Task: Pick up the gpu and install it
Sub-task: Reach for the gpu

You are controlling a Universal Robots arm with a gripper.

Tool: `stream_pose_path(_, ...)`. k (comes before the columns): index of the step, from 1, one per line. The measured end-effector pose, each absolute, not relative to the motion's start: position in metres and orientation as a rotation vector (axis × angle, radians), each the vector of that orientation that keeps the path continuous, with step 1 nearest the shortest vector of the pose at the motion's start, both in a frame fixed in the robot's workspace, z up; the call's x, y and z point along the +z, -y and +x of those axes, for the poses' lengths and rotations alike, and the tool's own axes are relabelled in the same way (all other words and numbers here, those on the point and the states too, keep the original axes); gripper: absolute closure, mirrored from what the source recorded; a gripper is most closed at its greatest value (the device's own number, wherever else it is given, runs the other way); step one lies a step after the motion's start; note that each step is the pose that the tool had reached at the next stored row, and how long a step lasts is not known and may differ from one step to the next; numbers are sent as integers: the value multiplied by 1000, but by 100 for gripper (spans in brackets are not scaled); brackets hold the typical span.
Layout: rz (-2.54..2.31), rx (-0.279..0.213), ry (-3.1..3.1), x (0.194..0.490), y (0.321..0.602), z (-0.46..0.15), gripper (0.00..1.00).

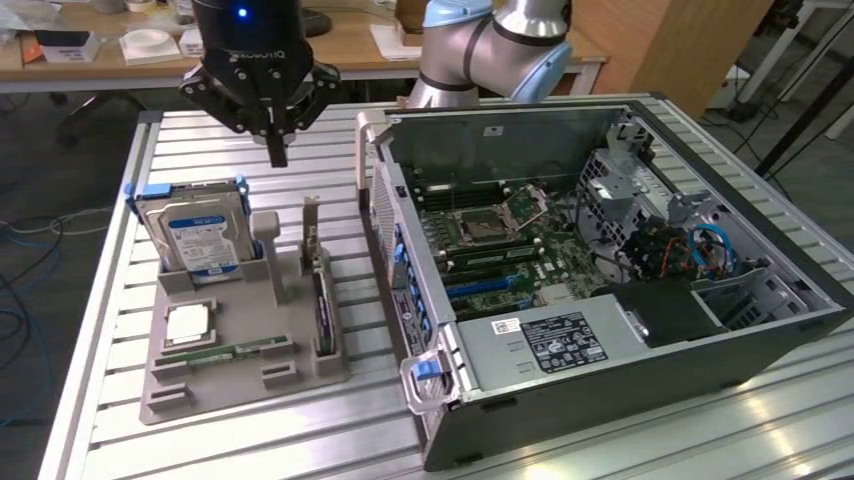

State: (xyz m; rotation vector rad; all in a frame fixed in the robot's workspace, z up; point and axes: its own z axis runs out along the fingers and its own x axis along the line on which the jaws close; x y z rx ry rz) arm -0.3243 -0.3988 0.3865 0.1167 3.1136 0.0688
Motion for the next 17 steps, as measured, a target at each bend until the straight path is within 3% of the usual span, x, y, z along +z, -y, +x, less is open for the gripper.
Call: stream_pose_path(17, 117, 69, -3114, 386, 399, -339, 89)
